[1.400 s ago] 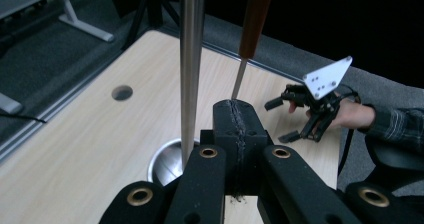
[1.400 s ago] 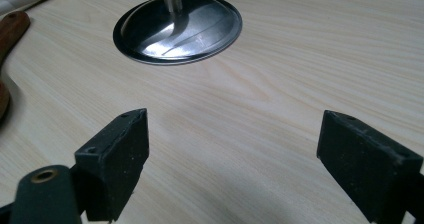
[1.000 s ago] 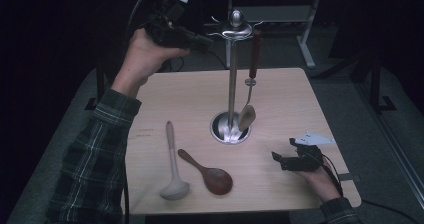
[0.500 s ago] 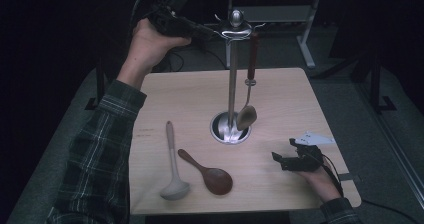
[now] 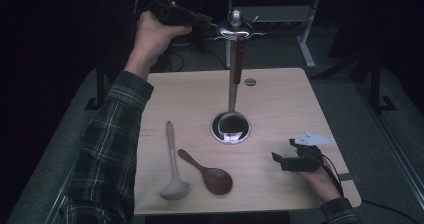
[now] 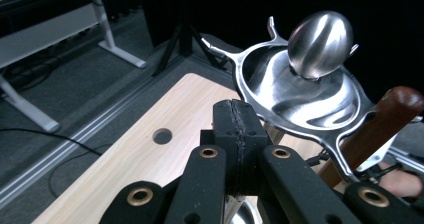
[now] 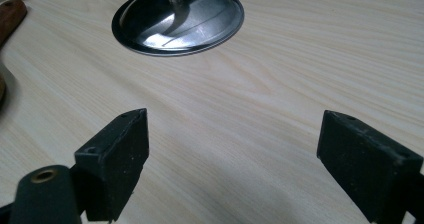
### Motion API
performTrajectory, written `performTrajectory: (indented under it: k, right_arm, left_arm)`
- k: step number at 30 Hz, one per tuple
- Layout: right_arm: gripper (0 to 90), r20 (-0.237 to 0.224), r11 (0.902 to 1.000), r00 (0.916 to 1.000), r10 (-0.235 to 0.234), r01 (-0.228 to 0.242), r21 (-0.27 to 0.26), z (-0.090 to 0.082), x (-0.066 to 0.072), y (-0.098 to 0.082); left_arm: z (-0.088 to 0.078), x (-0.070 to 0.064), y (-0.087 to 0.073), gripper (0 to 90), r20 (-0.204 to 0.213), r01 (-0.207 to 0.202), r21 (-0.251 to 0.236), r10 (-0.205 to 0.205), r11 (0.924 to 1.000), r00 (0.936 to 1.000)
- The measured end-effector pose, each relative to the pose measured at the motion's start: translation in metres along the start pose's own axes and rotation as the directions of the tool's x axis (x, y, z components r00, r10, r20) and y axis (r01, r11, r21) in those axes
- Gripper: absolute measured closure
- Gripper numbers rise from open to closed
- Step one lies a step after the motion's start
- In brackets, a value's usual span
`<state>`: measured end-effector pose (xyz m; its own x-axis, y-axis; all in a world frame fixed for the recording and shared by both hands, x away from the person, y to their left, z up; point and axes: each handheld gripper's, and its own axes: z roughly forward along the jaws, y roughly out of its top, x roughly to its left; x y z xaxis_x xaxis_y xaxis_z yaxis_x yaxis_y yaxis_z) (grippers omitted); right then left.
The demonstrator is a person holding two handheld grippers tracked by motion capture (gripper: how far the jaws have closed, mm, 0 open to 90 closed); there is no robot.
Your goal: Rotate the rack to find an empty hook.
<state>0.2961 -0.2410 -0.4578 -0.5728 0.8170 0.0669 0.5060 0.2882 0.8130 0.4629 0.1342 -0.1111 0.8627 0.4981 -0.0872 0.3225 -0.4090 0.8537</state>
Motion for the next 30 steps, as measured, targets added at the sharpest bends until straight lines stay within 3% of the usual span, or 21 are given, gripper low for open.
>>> performTrajectory:
  k: [4, 14, 17, 23, 30]
  right_arm:
    - [13.0, 0.002, 1.0000, 1.0000, 0.007, -0.007, 0.002, 0.000, -0.001, 0.000]
    - [13.0, 0.006, 0.9999, 1.0000, -0.006, 0.006, 0.008, 0.002, 0.000, 0.000]
    - [13.0, 0.007, 0.9999, 1.0000, -0.004, 0.004, 0.010, 0.002, 0.000, 0.000]
    - [13.0, 0.008, 0.9999, 1.0000, -0.004, 0.004, 0.011, 0.002, -0.001, -0.001]
    - [13.0, 0.008, 0.9999, 1.0000, -0.005, 0.005, 0.010, 0.002, -0.001, -0.001]
  left_arm:
    - [-0.007, -0.009, -0.001, 89.9, 0.029, -0.009, 0.005, 0.009, 0.9999, 0.9995]
    - [-0.026, -0.048, -0.005, 89.8, 0.093, -0.043, 0.010, 0.042, 0.9990, 0.9948]
    - [-0.024, -0.057, -0.006, 89.8, 0.082, -0.067, 0.031, 0.064, 0.9973, 0.9946]
    - [-0.014, -0.059, -0.009, 89.9, 0.071, -0.068, 0.050, 0.065, 0.9964, 0.9954]
    - [-0.014, -0.055, -0.009, 89.9, 0.045, -0.066, 0.052, 0.064, 0.9965, 0.9970]
